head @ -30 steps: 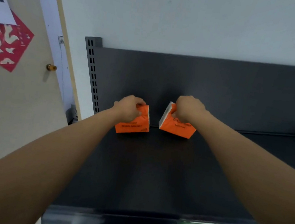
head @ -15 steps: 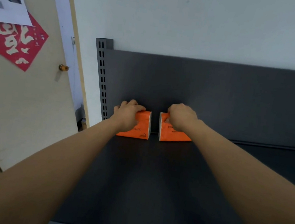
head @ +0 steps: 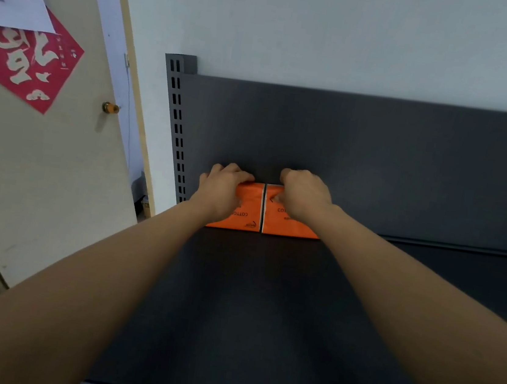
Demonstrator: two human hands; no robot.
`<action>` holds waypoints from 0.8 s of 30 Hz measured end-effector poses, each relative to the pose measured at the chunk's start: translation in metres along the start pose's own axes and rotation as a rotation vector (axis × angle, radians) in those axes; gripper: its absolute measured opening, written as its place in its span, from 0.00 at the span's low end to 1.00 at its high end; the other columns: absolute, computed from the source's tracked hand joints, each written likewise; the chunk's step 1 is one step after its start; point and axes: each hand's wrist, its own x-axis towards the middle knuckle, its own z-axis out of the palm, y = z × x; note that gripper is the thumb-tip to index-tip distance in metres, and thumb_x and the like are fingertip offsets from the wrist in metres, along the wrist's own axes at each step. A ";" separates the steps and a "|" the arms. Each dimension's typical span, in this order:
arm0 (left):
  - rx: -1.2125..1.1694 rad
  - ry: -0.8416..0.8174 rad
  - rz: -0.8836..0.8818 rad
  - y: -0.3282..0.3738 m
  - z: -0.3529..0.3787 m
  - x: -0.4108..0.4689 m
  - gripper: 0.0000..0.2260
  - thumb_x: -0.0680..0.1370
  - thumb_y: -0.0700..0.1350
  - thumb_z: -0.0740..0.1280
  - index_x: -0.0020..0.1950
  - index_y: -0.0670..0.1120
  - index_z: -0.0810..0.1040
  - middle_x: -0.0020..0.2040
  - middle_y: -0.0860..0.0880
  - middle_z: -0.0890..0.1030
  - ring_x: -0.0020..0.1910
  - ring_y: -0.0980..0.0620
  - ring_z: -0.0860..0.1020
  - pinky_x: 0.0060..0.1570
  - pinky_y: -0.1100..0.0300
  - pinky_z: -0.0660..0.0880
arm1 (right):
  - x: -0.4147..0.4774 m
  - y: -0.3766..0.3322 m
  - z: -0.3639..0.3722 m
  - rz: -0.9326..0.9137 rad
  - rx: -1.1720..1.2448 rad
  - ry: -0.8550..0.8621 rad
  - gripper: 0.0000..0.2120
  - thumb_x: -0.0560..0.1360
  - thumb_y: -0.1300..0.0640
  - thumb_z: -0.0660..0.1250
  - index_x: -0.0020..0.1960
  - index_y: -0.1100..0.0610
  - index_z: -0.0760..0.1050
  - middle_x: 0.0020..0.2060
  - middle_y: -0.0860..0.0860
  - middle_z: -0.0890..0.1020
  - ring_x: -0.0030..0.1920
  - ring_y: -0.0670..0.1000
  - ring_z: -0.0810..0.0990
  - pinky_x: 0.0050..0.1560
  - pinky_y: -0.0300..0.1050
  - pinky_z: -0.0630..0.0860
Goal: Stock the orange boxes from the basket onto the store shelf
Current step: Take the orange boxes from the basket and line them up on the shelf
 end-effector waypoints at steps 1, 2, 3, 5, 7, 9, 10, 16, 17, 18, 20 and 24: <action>-0.003 0.000 0.000 0.000 -0.001 -0.001 0.25 0.76 0.41 0.67 0.72 0.51 0.67 0.67 0.48 0.69 0.67 0.44 0.64 0.67 0.47 0.61 | -0.001 0.000 -0.001 0.004 -0.001 0.001 0.09 0.76 0.59 0.67 0.55 0.60 0.74 0.52 0.57 0.80 0.53 0.58 0.79 0.42 0.48 0.73; -0.008 0.001 -0.001 0.001 -0.002 -0.002 0.25 0.75 0.40 0.67 0.72 0.50 0.67 0.67 0.48 0.69 0.67 0.44 0.64 0.67 0.47 0.61 | -0.002 0.000 -0.001 0.008 -0.005 0.002 0.10 0.76 0.61 0.66 0.56 0.59 0.74 0.52 0.57 0.80 0.52 0.58 0.79 0.42 0.48 0.73; -0.012 0.004 0.000 0.001 -0.004 -0.004 0.25 0.75 0.40 0.67 0.72 0.50 0.67 0.68 0.48 0.69 0.68 0.45 0.64 0.68 0.48 0.60 | -0.003 0.000 -0.002 0.010 -0.008 0.001 0.10 0.76 0.63 0.65 0.57 0.59 0.74 0.52 0.57 0.80 0.52 0.58 0.80 0.42 0.49 0.74; -0.021 0.016 0.003 0.002 -0.007 -0.007 0.25 0.75 0.39 0.66 0.72 0.49 0.67 0.68 0.47 0.69 0.68 0.44 0.65 0.68 0.48 0.60 | -0.007 0.000 -0.003 0.014 -0.003 0.005 0.12 0.75 0.65 0.64 0.58 0.58 0.74 0.52 0.57 0.80 0.51 0.59 0.79 0.43 0.50 0.75; -0.033 0.029 0.010 0.003 -0.012 -0.012 0.24 0.76 0.38 0.65 0.72 0.48 0.67 0.68 0.46 0.69 0.68 0.44 0.65 0.67 0.49 0.61 | -0.013 -0.001 -0.007 0.023 0.014 0.013 0.15 0.75 0.67 0.62 0.60 0.58 0.73 0.54 0.57 0.79 0.52 0.59 0.79 0.44 0.50 0.75; -0.041 0.041 0.024 0.007 -0.016 -0.018 0.23 0.76 0.38 0.65 0.71 0.48 0.68 0.68 0.46 0.70 0.67 0.44 0.66 0.67 0.49 0.61 | -0.020 -0.004 -0.012 0.025 0.023 0.031 0.16 0.75 0.68 0.61 0.62 0.59 0.72 0.55 0.58 0.78 0.54 0.60 0.78 0.46 0.51 0.75; -0.041 0.045 0.034 0.009 -0.019 -0.021 0.23 0.76 0.39 0.64 0.71 0.48 0.68 0.67 0.46 0.70 0.67 0.44 0.66 0.67 0.49 0.61 | -0.024 -0.005 -0.015 0.026 0.025 0.048 0.16 0.75 0.68 0.61 0.63 0.59 0.72 0.56 0.58 0.78 0.54 0.60 0.78 0.47 0.51 0.76; -0.088 0.074 0.135 0.021 -0.040 -0.052 0.20 0.77 0.38 0.63 0.69 0.48 0.70 0.66 0.46 0.71 0.66 0.45 0.67 0.67 0.49 0.62 | -0.056 -0.020 -0.036 0.066 0.000 0.135 0.14 0.76 0.66 0.61 0.60 0.60 0.74 0.55 0.58 0.78 0.54 0.60 0.78 0.46 0.49 0.74; -0.100 0.079 0.155 0.023 -0.044 -0.059 0.20 0.77 0.38 0.63 0.69 0.48 0.71 0.65 0.46 0.72 0.66 0.45 0.67 0.67 0.49 0.62 | -0.064 -0.023 -0.040 0.081 0.000 0.141 0.13 0.76 0.65 0.61 0.60 0.60 0.74 0.55 0.58 0.78 0.54 0.60 0.78 0.47 0.49 0.74; -0.112 0.081 0.172 0.024 -0.048 -0.065 0.20 0.77 0.38 0.63 0.68 0.48 0.71 0.65 0.46 0.72 0.66 0.44 0.68 0.67 0.48 0.63 | -0.072 -0.027 -0.043 0.096 0.000 0.148 0.13 0.76 0.64 0.61 0.60 0.60 0.74 0.56 0.58 0.78 0.55 0.60 0.78 0.48 0.49 0.74; -0.138 0.075 0.217 0.028 -0.055 -0.079 0.19 0.76 0.37 0.63 0.67 0.48 0.72 0.64 0.45 0.73 0.65 0.43 0.69 0.67 0.46 0.65 | -0.093 -0.035 -0.051 0.139 -0.002 0.157 0.12 0.77 0.62 0.61 0.60 0.60 0.74 0.57 0.59 0.78 0.57 0.61 0.77 0.50 0.49 0.74; -0.217 0.067 0.332 0.042 -0.060 -0.109 0.17 0.75 0.36 0.64 0.63 0.46 0.76 0.62 0.44 0.75 0.63 0.42 0.72 0.64 0.47 0.68 | -0.141 -0.045 -0.058 0.250 0.027 0.155 0.14 0.77 0.60 0.61 0.62 0.59 0.74 0.59 0.60 0.78 0.59 0.62 0.77 0.55 0.50 0.74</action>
